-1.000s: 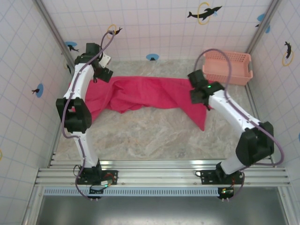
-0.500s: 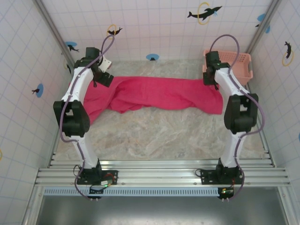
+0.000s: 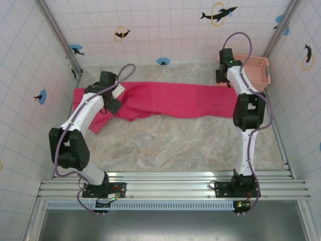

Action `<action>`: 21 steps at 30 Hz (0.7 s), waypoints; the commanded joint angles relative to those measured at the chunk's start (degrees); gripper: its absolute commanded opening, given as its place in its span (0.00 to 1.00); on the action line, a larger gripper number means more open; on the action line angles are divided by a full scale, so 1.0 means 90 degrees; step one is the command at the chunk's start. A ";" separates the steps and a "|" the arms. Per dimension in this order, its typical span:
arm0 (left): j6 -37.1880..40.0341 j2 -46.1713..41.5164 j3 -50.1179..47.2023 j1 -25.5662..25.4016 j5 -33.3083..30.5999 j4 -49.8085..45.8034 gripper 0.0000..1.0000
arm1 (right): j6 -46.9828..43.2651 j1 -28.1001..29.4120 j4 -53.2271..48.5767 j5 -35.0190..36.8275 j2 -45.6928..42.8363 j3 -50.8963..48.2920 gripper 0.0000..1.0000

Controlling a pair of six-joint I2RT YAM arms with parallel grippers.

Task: Roll up the long pants

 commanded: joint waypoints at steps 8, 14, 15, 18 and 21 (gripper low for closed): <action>-0.0974 0.0937 -0.0577 0.0035 -0.1341 -0.0399 0.92 | -0.0181 -0.0132 0.0369 -0.0650 -0.1914 -0.1184 0.56; -0.1169 0.1588 -0.0785 0.0166 -0.1158 -0.0328 0.73 | -0.0217 -0.0153 0.0418 -0.0830 -0.2405 -0.1655 0.56; -0.1200 0.1601 -0.0818 0.0165 -0.1137 -0.0305 0.69 | -0.0203 -0.0151 0.0418 -0.0812 -0.2451 -0.1704 0.56; -0.1164 0.1589 -0.0962 0.0218 -0.1146 -0.0056 0.51 | -0.0170 -0.0153 0.0520 -0.0837 -0.2610 -0.1864 0.56; -0.1212 0.1782 -0.0828 0.0384 -0.1297 -0.0031 0.38 | -0.0111 -0.0152 0.0606 -0.0940 -0.2724 -0.2019 0.55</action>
